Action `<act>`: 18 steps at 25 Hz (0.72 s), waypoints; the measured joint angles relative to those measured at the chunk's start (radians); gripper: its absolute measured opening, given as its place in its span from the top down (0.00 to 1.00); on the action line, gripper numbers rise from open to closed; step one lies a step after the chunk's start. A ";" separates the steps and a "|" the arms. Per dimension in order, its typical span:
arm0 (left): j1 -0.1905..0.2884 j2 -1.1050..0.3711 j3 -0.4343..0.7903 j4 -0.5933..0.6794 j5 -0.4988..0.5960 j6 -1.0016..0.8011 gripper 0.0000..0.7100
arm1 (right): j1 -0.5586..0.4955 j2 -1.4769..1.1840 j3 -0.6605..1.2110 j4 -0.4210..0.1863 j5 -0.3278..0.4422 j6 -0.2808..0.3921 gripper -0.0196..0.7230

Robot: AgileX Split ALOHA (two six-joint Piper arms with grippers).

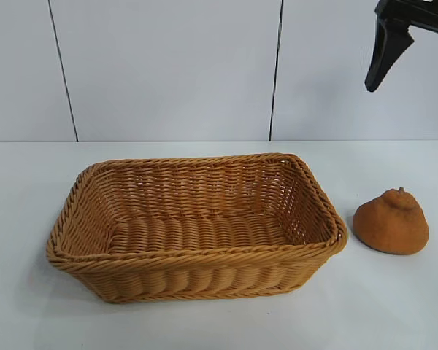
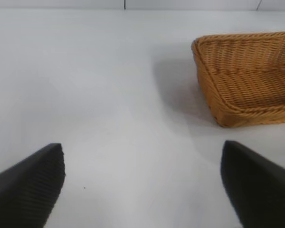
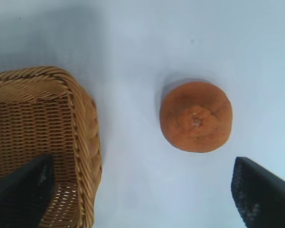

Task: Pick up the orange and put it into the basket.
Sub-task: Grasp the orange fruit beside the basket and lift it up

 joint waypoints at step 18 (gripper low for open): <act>0.000 0.000 0.001 0.000 -0.001 0.000 0.10 | -0.006 0.265 0.184 -0.062 -0.267 0.000 0.04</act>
